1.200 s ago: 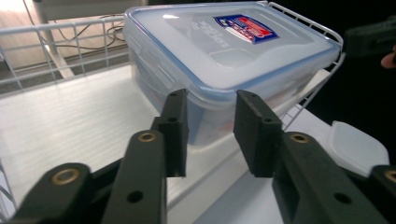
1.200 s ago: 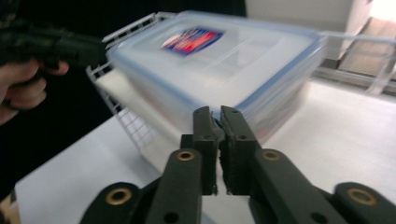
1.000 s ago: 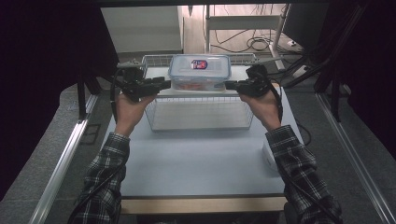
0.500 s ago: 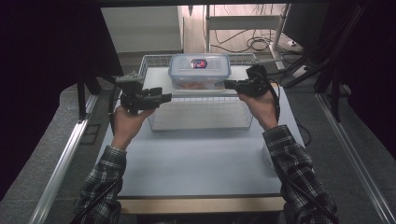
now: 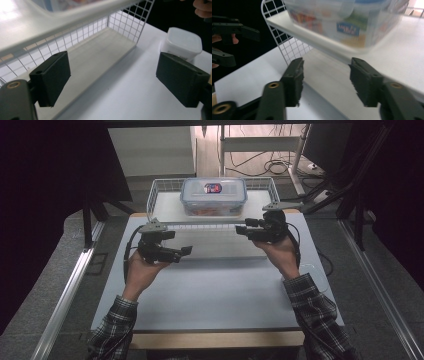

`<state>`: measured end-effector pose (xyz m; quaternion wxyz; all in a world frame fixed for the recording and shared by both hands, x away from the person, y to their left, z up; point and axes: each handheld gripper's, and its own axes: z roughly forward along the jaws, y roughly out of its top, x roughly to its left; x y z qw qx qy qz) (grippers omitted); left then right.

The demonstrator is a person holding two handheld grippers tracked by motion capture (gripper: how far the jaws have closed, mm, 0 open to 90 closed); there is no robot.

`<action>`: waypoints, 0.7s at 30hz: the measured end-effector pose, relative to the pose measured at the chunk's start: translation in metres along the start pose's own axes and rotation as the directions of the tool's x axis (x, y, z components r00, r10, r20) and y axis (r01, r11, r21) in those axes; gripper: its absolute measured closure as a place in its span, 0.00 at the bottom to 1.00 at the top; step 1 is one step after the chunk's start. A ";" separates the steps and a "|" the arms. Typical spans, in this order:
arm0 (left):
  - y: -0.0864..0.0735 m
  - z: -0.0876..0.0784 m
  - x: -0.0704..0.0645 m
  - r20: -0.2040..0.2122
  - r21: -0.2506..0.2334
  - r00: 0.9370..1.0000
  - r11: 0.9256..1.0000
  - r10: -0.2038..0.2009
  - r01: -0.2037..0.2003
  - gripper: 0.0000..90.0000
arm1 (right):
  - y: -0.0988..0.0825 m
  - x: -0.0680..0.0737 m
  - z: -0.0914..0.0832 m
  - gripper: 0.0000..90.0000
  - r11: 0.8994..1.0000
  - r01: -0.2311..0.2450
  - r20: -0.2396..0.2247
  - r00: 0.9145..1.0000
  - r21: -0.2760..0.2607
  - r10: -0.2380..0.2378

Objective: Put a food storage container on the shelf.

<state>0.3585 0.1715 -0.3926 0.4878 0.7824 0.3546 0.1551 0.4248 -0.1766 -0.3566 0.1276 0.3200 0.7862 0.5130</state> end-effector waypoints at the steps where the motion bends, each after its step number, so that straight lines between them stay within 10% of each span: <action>1: -0.003 0.000 -0.002 0.002 0.005 1.000 1.000 0.004 -0.004 0.11 | -0.007 0.002 -0.002 0.41 1.000 0.008 0.003 1.000 0.005 -0.008; 14: -0.045 0.006 -0.018 -0.008 0.034 0.999 0.999 0.037 -0.037 0.03 | -0.051 0.009 -0.012 0.23 0.999 0.022 -0.006 1.000 0.039 -0.022; 21: -0.074 0.013 -0.019 0.014 0.028 1.000 0.999 -0.023 0.023 0.02 | -0.070 0.012 -0.014 0.06 0.998 0.034 -0.008 0.999 0.050 -0.034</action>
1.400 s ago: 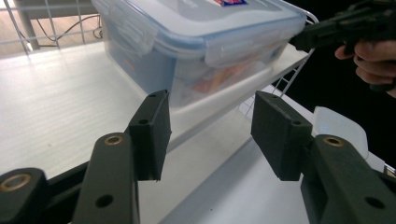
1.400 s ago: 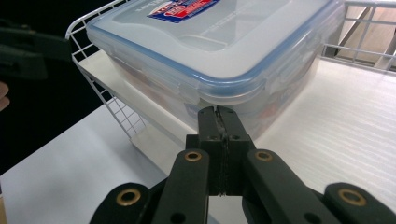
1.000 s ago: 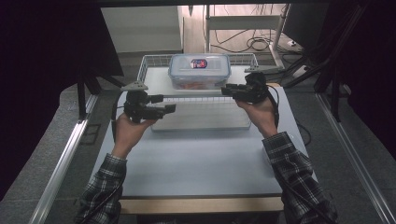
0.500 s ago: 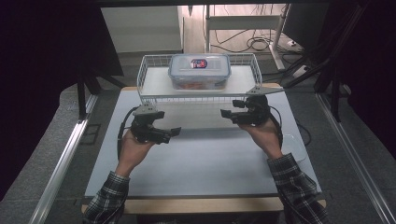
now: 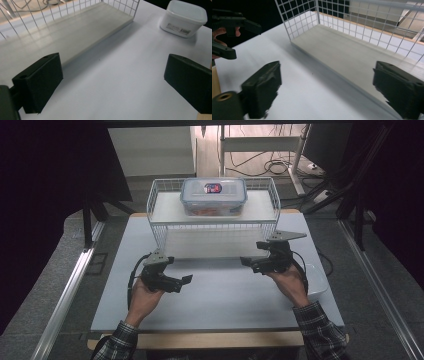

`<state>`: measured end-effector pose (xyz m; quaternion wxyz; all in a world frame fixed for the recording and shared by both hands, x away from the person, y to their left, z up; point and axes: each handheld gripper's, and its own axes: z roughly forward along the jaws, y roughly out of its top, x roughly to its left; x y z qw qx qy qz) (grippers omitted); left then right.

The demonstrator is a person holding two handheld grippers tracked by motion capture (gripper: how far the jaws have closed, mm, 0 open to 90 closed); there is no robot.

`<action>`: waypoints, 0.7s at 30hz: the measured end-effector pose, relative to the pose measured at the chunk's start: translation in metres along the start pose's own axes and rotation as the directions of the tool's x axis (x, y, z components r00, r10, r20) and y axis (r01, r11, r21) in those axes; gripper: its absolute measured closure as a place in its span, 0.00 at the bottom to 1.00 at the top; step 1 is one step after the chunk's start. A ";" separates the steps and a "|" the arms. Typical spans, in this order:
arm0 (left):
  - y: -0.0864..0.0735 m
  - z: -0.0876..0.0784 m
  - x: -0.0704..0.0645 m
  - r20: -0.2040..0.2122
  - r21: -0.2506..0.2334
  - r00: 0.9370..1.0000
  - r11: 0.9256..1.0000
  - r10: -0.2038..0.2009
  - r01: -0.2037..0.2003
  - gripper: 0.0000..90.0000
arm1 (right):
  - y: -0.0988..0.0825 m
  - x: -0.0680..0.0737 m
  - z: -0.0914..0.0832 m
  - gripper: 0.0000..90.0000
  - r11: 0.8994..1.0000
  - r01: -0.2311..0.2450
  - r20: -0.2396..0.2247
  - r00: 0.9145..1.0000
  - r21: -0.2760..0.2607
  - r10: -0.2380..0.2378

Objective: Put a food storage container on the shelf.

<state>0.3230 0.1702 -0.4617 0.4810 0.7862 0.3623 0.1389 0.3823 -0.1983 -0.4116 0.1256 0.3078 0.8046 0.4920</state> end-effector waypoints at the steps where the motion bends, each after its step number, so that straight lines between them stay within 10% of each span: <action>1: -0.003 0.001 0.000 0.004 0.002 1.000 1.000 -0.007 0.007 0.01 | -0.002 0.001 0.000 0.05 1.000 0.007 0.000 1.000 0.001 -0.007; 21: -0.039 -0.011 -0.020 -0.072 0.026 0.996 0.998 0.060 -0.058 0.02 | -0.054 0.022 -0.005 0.03 0.999 -0.026 -0.021 0.999 0.033 0.027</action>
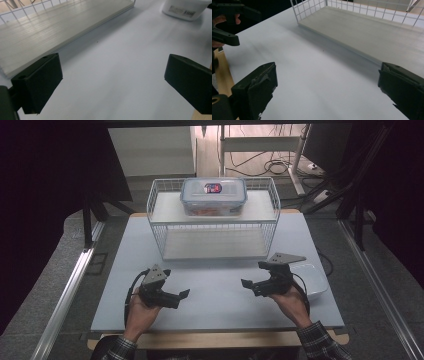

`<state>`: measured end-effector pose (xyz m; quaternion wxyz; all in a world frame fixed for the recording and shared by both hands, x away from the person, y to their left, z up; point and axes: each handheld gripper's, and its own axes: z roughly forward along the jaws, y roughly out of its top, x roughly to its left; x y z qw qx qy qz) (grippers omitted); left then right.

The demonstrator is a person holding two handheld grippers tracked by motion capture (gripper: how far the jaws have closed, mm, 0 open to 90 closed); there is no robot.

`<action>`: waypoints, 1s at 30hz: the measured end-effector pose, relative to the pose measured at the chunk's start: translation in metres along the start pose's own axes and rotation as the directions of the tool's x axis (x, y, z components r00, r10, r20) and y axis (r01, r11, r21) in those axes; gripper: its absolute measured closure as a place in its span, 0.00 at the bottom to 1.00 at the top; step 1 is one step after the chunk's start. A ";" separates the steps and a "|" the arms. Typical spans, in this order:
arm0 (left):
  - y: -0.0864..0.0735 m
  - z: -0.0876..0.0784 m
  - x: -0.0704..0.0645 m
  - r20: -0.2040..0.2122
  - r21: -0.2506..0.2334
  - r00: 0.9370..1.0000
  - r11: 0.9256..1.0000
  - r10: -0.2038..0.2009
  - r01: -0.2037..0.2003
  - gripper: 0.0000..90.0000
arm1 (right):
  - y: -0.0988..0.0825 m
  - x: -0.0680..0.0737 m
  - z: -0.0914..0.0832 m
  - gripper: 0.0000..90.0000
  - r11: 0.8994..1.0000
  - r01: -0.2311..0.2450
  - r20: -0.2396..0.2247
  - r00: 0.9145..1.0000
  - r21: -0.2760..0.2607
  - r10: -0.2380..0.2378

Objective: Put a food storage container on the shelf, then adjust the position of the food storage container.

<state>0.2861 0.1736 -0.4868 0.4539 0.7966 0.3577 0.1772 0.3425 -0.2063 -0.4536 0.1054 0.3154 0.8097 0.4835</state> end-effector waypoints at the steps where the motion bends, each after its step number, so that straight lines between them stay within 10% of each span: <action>1: -0.005 -0.002 -0.003 -0.020 0.012 1.000 1.000 0.015 -0.014 0.02 | -0.005 0.004 0.000 0.04 1.000 0.010 -0.002 1.000 0.002 -0.010; 10: -0.026 0.000 -0.011 -0.062 0.090 0.996 0.994 0.071 -0.066 0.02 | -0.030 0.013 0.003 0.04 0.999 0.021 0.016 1.000 0.032 -0.021; 21: -0.029 -0.001 -0.003 -0.073 0.071 0.997 0.997 0.032 -0.027 0.02 | -0.031 0.008 0.004 0.00 0.997 -0.023 0.086 0.996 0.068 0.017; 23: -0.030 -0.002 -0.001 -0.072 0.066 0.997 0.998 0.016 -0.012 0.02 | -0.030 0.007 0.003 0.04 0.996 -0.024 0.112 0.994 0.083 0.014; 25: -0.031 -0.003 0.001 -0.075 0.065 0.997 0.998 0.006 -0.001 0.02 | -0.027 0.007 -0.003 0.30 0.994 0.014 0.187 0.982 0.109 -0.034; 30: -0.031 -0.002 0.003 -0.075 0.071 0.997 0.997 0.000 0.005 0.02 | -0.022 0.001 -0.017 0.63 0.993 0.014 0.201 0.979 0.113 -0.036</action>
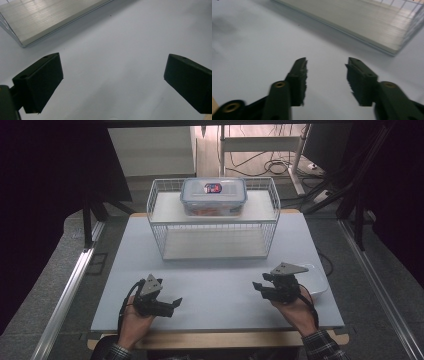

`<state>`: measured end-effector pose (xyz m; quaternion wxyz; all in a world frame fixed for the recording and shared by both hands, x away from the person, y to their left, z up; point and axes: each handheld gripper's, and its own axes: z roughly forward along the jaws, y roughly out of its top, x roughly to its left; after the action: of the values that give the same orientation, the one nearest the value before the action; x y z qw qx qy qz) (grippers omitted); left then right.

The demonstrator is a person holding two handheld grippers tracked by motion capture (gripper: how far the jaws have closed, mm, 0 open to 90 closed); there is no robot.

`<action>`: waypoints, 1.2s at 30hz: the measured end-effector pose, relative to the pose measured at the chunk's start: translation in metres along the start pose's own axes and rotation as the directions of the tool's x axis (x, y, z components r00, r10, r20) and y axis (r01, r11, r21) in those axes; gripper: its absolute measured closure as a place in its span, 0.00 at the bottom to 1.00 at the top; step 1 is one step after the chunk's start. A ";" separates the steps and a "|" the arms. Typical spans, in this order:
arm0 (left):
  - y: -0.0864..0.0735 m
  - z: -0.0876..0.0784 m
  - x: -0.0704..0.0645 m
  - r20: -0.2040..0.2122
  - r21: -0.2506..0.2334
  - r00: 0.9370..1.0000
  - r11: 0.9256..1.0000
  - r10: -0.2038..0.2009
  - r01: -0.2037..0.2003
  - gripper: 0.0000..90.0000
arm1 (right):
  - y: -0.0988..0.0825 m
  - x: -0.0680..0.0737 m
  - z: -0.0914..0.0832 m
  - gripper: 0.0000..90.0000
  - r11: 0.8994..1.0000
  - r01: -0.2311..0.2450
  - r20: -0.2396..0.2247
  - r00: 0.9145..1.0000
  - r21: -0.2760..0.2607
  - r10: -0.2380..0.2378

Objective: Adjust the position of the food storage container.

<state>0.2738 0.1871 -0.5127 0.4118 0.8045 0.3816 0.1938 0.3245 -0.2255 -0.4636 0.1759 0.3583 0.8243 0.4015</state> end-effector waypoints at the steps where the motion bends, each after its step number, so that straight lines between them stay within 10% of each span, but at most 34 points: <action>1: 0.000 0.000 0.000 0.002 0.002 1.000 1.000 -0.001 0.001 0.02 | 0.001 -0.008 -0.007 0.77 1.000 0.016 0.014 1.000 0.014 -0.016; 6: 0.000 0.000 0.000 -0.002 0.004 1.000 1.000 -0.003 0.003 0.03 | -0.001 -0.032 -0.023 0.98 1.000 -0.024 0.076 0.997 0.021 0.022; 14: 0.000 0.000 0.001 -0.005 0.010 1.000 1.000 -0.007 0.007 0.03 | -0.008 -0.065 -0.043 0.99 0.995 -0.097 0.171 0.980 -0.018 0.099; 29: 0.000 0.002 0.001 -0.017 0.024 1.000 1.000 -0.005 0.005 0.03 | -0.034 -0.118 -0.077 0.99 0.975 -0.217 0.344 0.912 -0.054 0.222; 36: 0.000 0.003 0.000 -0.010 0.026 1.000 1.000 -0.002 0.002 0.03 | -0.045 -0.131 -0.079 0.99 0.967 -0.255 0.368 0.897 -0.022 0.245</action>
<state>0.2759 0.1859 -0.5142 0.3994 0.8084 0.3872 0.1924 0.3480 -0.3828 -0.4500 0.2692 0.5322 0.7292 0.3354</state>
